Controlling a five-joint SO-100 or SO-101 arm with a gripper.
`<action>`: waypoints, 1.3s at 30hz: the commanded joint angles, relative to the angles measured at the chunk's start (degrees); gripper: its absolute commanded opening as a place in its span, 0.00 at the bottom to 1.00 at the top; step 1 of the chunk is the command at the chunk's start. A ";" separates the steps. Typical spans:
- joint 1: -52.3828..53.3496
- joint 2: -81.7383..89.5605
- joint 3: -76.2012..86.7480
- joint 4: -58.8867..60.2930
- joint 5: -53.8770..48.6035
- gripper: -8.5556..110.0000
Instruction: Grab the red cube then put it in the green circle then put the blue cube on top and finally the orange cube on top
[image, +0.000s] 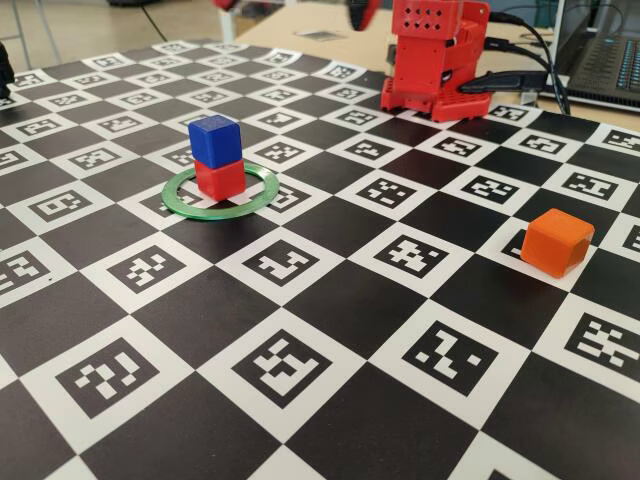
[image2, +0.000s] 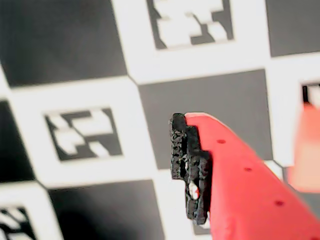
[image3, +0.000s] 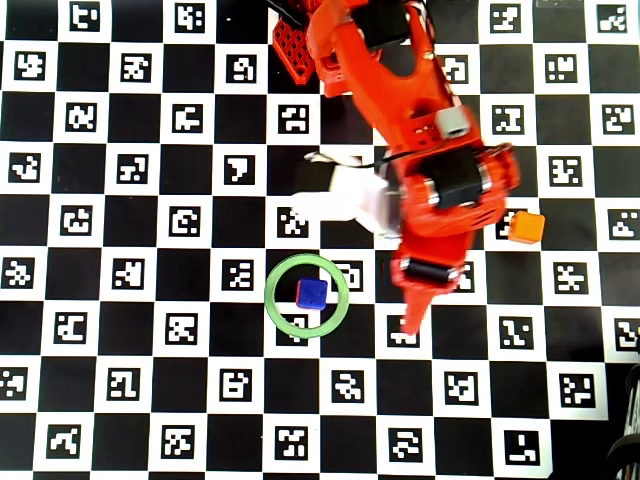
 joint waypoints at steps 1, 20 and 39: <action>-4.75 5.89 -2.46 4.57 1.14 0.45; -26.72 8.79 5.19 -9.40 17.40 0.51; -28.92 6.06 18.46 -22.32 19.69 0.53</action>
